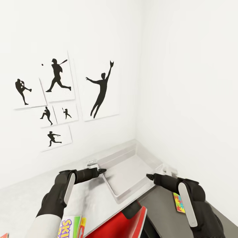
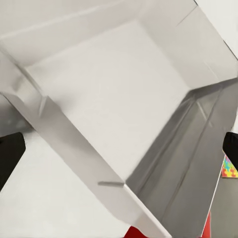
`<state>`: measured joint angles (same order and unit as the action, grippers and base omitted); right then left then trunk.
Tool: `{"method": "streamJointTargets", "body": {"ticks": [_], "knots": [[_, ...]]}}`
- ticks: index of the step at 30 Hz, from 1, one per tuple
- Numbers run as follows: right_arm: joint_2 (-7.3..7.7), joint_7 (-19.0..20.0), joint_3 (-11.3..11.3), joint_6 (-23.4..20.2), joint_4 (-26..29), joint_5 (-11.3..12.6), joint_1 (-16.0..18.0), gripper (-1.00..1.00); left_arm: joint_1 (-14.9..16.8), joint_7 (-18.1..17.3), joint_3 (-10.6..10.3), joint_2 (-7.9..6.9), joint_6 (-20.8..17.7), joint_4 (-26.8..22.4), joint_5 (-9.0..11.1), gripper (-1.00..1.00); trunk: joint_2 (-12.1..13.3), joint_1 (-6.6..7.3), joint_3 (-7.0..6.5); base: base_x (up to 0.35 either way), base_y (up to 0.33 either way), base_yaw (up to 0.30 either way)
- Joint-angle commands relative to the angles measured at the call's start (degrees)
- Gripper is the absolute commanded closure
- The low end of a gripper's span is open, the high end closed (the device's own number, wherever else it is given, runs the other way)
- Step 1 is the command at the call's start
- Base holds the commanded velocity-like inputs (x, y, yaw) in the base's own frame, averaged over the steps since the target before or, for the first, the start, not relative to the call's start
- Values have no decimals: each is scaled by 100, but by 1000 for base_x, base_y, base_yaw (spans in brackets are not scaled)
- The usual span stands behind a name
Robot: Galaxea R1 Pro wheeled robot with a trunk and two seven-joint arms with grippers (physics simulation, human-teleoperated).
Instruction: Put all the toys in the child's room - the three board games (two on the bed and one on the table), the two jigsaw puzzles on the table, and the tennis ball on the table - inside the toy box on the table in the child's room.
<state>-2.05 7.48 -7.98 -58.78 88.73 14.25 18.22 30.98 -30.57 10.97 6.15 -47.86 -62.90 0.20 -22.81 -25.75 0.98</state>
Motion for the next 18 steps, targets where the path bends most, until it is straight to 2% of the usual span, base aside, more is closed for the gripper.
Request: {"method": "streamJointTargets", "body": {"ticks": [1,5,8,10,11,14,16,18], "knots": [[-6,45,-17,-28,-1,-36,30,-100,12,-13,20,8,1,51,-9,-100,-11,-4,10,0,0,0],[-54,-125,-14,-25,-41,-35,127,-100,20,2,23,11,143,126,-28,-100,-11,-4,10,0,0,0],[-258,-518,-7,-21,-133,-38,163,-100,21,132,24,19,235,185,-31,-100,-11,-4,10,0,0,0],[-464,-1008,-4,13,-241,-34,179,-100,22,463,21,49,351,262,-4,-100,-11,-4,10,0,0,0],[-508,-1139,-2,26,-274,-29,181,-100,22,569,21,69,380,274,0,-100,-11,-4,10,0,0,0],[-720,-1683,45,159,-421,5,188,-100,22,1053,12,236,469,310,7,-100,-11,-4,10,0,0,0],[-794,-1856,157,300,-473,15,189,-100,22,1236,7,310,491,320,7,-100,-11,-4,10,0,0,0],[-794,-1977,379,459,-552,26,190,-100,22,1351,4,357,505,327,7,-100,-11,-4,10,0,0,0]]}}
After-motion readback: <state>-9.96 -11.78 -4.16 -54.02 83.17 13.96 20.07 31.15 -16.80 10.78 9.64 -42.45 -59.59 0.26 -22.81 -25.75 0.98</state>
